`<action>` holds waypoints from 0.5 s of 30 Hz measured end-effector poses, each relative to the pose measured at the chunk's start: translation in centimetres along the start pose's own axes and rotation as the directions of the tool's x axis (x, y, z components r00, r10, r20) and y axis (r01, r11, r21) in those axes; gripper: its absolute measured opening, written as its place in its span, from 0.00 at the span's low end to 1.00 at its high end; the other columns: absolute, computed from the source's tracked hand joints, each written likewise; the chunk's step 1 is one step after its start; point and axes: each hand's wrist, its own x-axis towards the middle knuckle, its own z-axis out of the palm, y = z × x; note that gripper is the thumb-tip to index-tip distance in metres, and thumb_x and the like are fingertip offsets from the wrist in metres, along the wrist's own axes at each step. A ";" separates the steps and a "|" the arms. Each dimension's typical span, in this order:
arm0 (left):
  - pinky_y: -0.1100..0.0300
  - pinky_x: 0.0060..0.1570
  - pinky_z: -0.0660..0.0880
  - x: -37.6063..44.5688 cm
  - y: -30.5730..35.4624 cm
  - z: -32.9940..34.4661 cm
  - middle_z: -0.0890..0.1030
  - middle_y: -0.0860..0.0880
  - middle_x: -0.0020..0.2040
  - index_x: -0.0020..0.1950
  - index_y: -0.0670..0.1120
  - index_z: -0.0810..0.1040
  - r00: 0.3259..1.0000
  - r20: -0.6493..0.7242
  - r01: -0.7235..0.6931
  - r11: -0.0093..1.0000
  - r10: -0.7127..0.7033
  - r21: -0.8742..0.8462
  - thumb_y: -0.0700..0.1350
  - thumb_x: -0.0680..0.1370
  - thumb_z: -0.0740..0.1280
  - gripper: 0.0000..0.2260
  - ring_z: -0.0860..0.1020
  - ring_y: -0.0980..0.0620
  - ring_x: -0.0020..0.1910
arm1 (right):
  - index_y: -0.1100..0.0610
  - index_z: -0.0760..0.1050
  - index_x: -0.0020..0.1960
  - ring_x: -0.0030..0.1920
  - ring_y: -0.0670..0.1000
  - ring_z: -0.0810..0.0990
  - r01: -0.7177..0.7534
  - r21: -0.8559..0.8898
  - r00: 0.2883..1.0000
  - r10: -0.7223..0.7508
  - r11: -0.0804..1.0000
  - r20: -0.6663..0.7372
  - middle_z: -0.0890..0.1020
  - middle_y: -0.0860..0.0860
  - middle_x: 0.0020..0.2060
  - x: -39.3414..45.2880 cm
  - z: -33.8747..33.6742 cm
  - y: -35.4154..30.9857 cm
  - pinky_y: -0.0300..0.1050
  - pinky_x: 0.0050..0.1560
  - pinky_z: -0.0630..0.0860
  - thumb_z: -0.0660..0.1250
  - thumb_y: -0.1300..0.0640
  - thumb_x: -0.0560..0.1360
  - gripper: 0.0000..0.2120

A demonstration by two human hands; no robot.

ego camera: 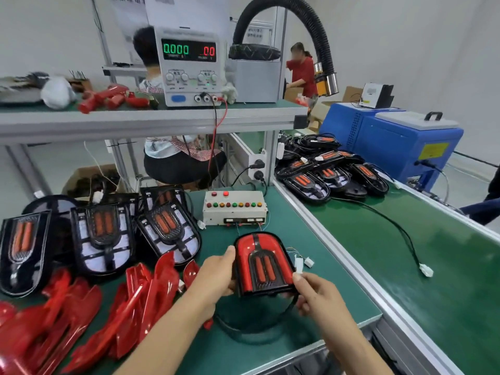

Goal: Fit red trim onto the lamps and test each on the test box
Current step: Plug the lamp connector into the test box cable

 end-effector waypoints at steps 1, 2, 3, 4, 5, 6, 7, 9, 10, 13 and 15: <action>0.55 0.43 0.78 -0.6 -0.2 0.2 0.87 0.50 0.42 0.53 0.47 0.84 1.000 0.017 -0.009 1.000 0.010 -0.024 0.65 0.83 0.54 0.26 0.85 0.52 0.40 | 0.53 0.84 0.48 0.30 0.47 0.73 0.031 0.023 0.999 -0.032 0.999 0.003 0.87 0.57 0.40 -0.7 -0.1 -0.3 0.41 0.35 0.74 0.64 0.51 0.83 0.13; 0.54 0.47 0.78 -1.3 -0.4 0.4 0.88 0.52 0.42 0.52 0.49 0.85 0.999 0.040 -0.015 0.998 0.017 -0.058 0.67 0.83 0.52 0.28 0.86 0.53 0.43 | 0.51 0.84 0.47 0.30 0.47 0.73 0.062 0.042 0.998 -0.062 0.997 0.009 0.87 0.57 0.41 -1.3 -0.1 -0.7 0.41 0.35 0.74 0.64 0.51 0.83 0.12; 0.55 0.51 0.77 -1.9 -0.4 0.8 0.88 0.53 0.43 0.52 0.50 0.86 0.998 0.057 -0.029 0.993 0.036 -0.113 0.68 0.83 0.51 0.29 0.86 0.53 0.44 | 0.48 0.85 0.47 0.31 0.47 0.73 0.090 0.051 0.996 -0.091 0.995 0.019 0.87 0.56 0.41 -1.8 0.0 -1.2 0.41 0.35 0.75 0.63 0.52 0.84 0.13; 0.56 0.52 0.76 -2.7 -0.4 1.0 0.88 0.54 0.44 0.52 0.51 0.86 0.997 0.040 -0.062 0.983 0.070 -0.171 0.67 0.83 0.50 0.30 0.86 0.56 0.44 | 0.47 0.85 0.47 0.31 0.46 0.73 0.116 0.048 0.993 -0.118 0.992 0.031 0.87 0.55 0.42 -2.3 0.0 -1.6 0.41 0.35 0.75 0.62 0.52 0.84 0.14; 0.57 0.52 0.76 -3.2 -0.4 1.1 0.88 0.54 0.44 0.50 0.51 0.86 0.995 -0.004 -0.103 0.971 0.104 -0.214 0.66 0.83 0.49 0.30 0.86 0.58 0.42 | 0.46 0.84 0.47 0.31 0.46 0.73 0.138 0.036 0.989 -0.139 0.990 0.044 0.87 0.55 0.42 -2.6 0.2 -2.0 0.40 0.34 0.74 0.61 0.52 0.85 0.15; 0.57 0.53 0.77 -3.7 -0.3 1.0 0.88 0.54 0.43 0.49 0.51 0.87 0.990 -0.052 -0.143 0.958 0.134 -0.247 0.65 0.84 0.50 0.30 0.85 0.59 0.41 | 0.47 0.84 0.47 0.31 0.46 0.74 0.151 0.022 0.987 -0.152 0.988 0.053 0.87 0.54 0.41 -2.8 0.3 -2.4 0.39 0.33 0.72 0.59 0.52 0.85 0.16; 0.56 0.53 0.78 -3.8 -0.1 0.7 0.88 0.53 0.43 0.47 0.49 0.87 0.983 -0.086 -0.180 0.946 0.162 -0.271 0.63 0.85 0.50 0.29 0.86 0.58 0.41 | 0.48 0.83 0.46 0.30 0.47 0.74 0.155 0.016 0.987 -0.156 0.988 0.045 0.87 0.55 0.39 -2.7 0.4 -2.7 0.39 0.31 0.71 0.58 0.52 0.86 0.17; 0.63 0.50 0.78 -4.3 0.4 -0.5 0.88 0.54 0.41 0.44 0.48 0.87 0.970 -0.102 -0.239 0.934 0.219 -0.266 0.61 0.85 0.51 0.30 0.85 0.62 0.40 | 0.54 0.82 0.46 0.27 0.48 0.71 0.140 0.037 0.990 -0.140 0.989 -0.007 0.84 0.54 0.33 -2.1 0.2 -3.1 0.39 0.27 0.66 0.58 0.54 0.86 0.16; 0.65 0.52 0.77 -4.5 0.9 -1.5 0.87 0.55 0.41 0.43 0.48 0.88 0.967 -0.085 -0.253 0.935 0.239 -0.250 0.61 0.86 0.51 0.30 0.84 0.64 0.39 | 0.56 0.81 0.48 0.25 0.48 0.68 0.130 0.027 0.991 -0.129 0.991 -0.035 0.81 0.53 0.29 -1.6 -0.1 -3.3 0.38 0.26 0.64 0.58 0.54 0.86 0.16; 0.53 0.56 0.78 -4.8 2.1 -4.8 0.88 0.46 0.48 0.46 0.52 0.89 0.961 0.013 -0.264 0.926 0.277 -0.269 0.62 0.85 0.53 0.27 0.87 0.50 0.47 | 0.60 0.82 0.52 0.24 0.46 0.62 0.024 0.148 0.999 -0.017 0.989 -0.051 0.72 0.49 0.25 0.8 -1.9 -5.2 0.40 0.28 0.56 0.58 0.54 0.86 0.15; 0.52 0.51 0.81 -4.8 2.3 -7.1 0.87 0.41 0.52 0.50 0.48 0.88 0.935 0.112 -0.306 0.926 0.336 -0.220 0.66 0.82 0.55 0.28 0.87 0.43 0.50 | 0.63 0.80 0.58 0.23 0.44 0.61 -0.119 0.366 0.990 0.083 0.923 0.113 0.71 0.48 0.26 2.3 -3.0 -7.8 0.37 0.26 0.56 0.59 0.56 0.84 0.14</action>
